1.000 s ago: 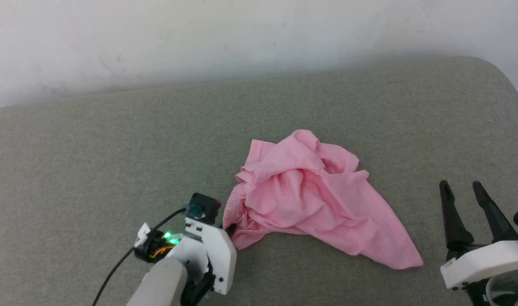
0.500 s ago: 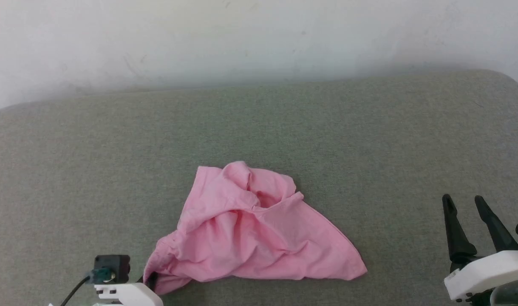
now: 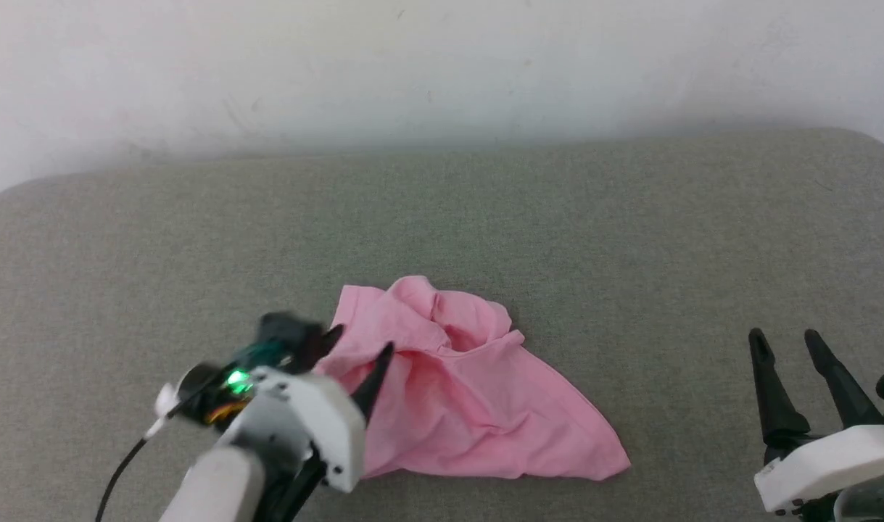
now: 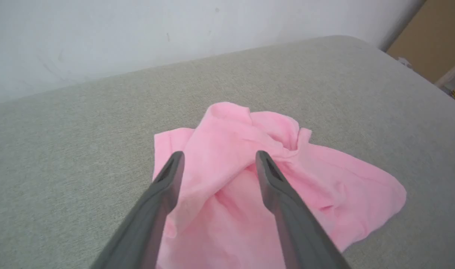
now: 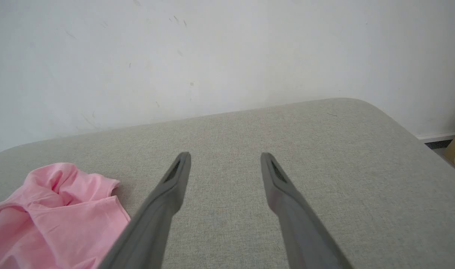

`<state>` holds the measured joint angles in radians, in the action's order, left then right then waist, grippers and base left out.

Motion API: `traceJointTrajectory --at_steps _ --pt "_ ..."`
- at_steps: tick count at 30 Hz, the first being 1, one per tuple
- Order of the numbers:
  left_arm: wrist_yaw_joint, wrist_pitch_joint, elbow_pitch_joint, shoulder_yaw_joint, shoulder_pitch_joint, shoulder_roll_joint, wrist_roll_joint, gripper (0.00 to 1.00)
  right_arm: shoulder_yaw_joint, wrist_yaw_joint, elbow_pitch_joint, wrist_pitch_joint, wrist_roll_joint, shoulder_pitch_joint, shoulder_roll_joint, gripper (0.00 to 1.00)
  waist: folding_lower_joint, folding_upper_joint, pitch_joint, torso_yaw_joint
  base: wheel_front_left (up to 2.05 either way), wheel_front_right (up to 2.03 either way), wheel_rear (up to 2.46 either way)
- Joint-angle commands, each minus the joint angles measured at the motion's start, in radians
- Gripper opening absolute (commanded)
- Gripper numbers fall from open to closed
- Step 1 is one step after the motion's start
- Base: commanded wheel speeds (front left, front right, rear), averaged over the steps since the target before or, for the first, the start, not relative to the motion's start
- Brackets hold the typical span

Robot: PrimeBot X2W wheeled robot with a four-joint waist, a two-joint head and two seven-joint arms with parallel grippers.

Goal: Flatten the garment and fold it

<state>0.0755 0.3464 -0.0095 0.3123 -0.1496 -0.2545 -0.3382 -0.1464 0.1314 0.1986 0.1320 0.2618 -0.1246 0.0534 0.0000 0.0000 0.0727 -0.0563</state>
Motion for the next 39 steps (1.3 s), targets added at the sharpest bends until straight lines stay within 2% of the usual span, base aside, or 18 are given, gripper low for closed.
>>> traceJointTrajectory --at_steps 1,3,7,8,9,10,14,22,26,30,31,32,35,39 --pt "0.013 0.017 0.018 0.02 -0.038 -0.009 0.015 1.0 0.005 -0.001 0.006 0.003 -0.003 0.006 -0.003 1.0 0.0 0.0 0.01 -0.005 0.0 0.0 0.0" --pt "0.036 0.068 0.075 0.082 -0.108 -0.026 0.03 1.0 0.016 -0.001 0.006 0.004 -0.003 0.016 -0.003 1.0 0.0 0.0 0.02 -0.015 0.0 0.0 0.0" --pt "0.051 0.164 0.213 0.192 -0.222 -0.079 0.069 1.0 0.031 -0.001 -0.004 0.001 0.007 0.035 -0.003 1.0 0.0 0.0 0.042 -0.044 0.0 0.0 0.0" --pt "0.053 0.182 0.244 0.214 -0.245 -0.091 0.07 0.93 0.033 -0.001 -0.007 -0.002 0.01 0.039 -0.003 1.0 0.0 0.0 0.045 -0.051 0.0 0.0 0.0" --pt "0.054 0.186 0.267 0.233 -0.27 -0.1 0.067 0.49 0.032 -0.001 -0.011 -0.004 0.012 0.041 -0.003 1.0 0.0 0.0 0.048 -0.057 0.0 0.0 0.0" --pt "0.054 0.174 0.282 0.248 -0.298 -0.107 0.067 0.0 0.03 -0.001 -0.014 -0.007 0.015 0.043 -0.003 1.0 0.0 0.0 0.052 -0.062 0.0 0.0 0.0" --pt "0.055 0.083 0.329 0.263 -0.408 -0.103 0.062 0.0 0.024 -0.001 -0.023 -0.018 0.022 0.053 -0.003 1.0 0.0 0.0 0.07 -0.081 0.0 0.0 0.0" --pt "0.039 -0.11 0.458 0.222 -0.632 -0.035 0.076 0.0 0.044 -0.001 -0.037 -0.033 0.032 0.095 -0.003 1.0 0.0 0.0 0.151 -0.129 0.0 0.0 0.0" --pt "0.039 -0.182 0.568 0.213 -0.712 -0.007 0.076 0.0 0.065 -0.001 -0.057 -0.047 0.041 0.123 -0.003 1.0 0.0 0.0 0.19 -0.159 0.0 0.0 0.0" --pt "0.046 -0.214 0.7 0.211 -0.724 0.016 0.032 0.0 0.081 -0.001 -0.082 -0.063 0.04 0.141 -0.003 1.0 0.0 0.0 0.198 -0.173 0.0 0.0 0.0" --pt "0.048 -0.223 0.724 0.21 -0.721 0.021 0.019 0.47 0.082 -0.001 -0.087 -0.067 0.038 0.143 -0.003 1.0 0.0 0.0 0.197 -0.173 0.0 0.0 0.0" --pt "0.048 -0.24 0.743 0.203 -0.716 0.026 0.004 1.0 0.085 -0.001 -0.09 -0.071 0.037 0.145 -0.003 1.0 0.0 0.0 0.195 -0.171 0.0 0.0 0.0" --pt "0.043 -0.306 0.775 0.181 -0.688 0.038 -0.029 1.0 0.092 -0.001 -0.093 -0.076 0.027 0.142 -0.003 1.0 0.0 0.0 0.173 -0.155 0.0 0.0 0.0" --pt "-0.017 -0.429 0.744 0.117 -0.614 0.056 -0.077 1.0 0.093 -0.001 -0.075 -0.074 0.008 0.125 -0.003 1.0 0.0 0.0 0.129 -0.117 0.0 0.0 0.0"
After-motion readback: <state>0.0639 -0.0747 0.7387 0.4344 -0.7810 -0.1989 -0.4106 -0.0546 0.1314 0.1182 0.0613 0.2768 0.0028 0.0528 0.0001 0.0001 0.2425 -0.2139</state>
